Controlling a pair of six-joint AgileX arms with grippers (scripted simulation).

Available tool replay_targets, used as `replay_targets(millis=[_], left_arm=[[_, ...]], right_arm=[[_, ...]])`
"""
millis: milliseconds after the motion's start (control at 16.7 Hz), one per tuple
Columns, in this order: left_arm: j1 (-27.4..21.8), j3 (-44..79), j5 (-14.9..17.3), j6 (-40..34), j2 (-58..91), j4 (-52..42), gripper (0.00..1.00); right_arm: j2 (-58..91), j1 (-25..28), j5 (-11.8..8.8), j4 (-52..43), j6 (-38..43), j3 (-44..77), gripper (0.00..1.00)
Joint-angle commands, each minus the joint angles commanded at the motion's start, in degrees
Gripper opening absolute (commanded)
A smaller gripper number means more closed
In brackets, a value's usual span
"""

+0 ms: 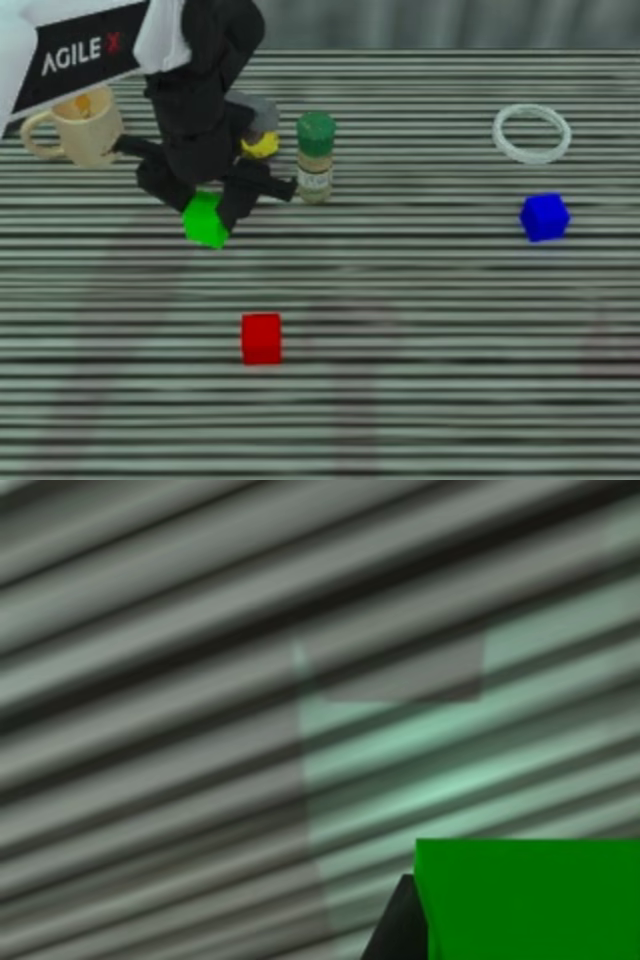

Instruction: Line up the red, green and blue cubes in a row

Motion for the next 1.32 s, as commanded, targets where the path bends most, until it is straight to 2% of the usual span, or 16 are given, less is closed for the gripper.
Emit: replay_targets(millis=[120, 300, 900, 1080, 1320], left_arm=[[-0.45, 0.07, -0.03, -0.83, 0.02, -0.11, 0.0], [-3.33, 0.34, -0.23, -6.48, -0.11, -0.71, 0.0], [-18.93, -0.91, -1.4, -39.87, -3.03, -3.23, 0.0], [-20.81, -1.21, -1.6, -43.25, -3.89, -3.23, 0.0], [-20.56, -1.05, -1.55, -43.13, -3.63, -3.18, 0.0]], right_arm=[[0.0, 0.0, 0.0, 0.0, 0.0, 0.0, 1.0], [0.0, 0.0, 0.0, 0.0, 0.0, 0.0, 1.0], [0.0, 0.0, 0.0, 0.0, 0.0, 0.0, 1.0], [0.0, 0.0, 0.0, 0.0, 0.0, 0.0, 1.0], [0.0, 0.0, 0.0, 0.0, 0.0, 0.0, 1.0]])
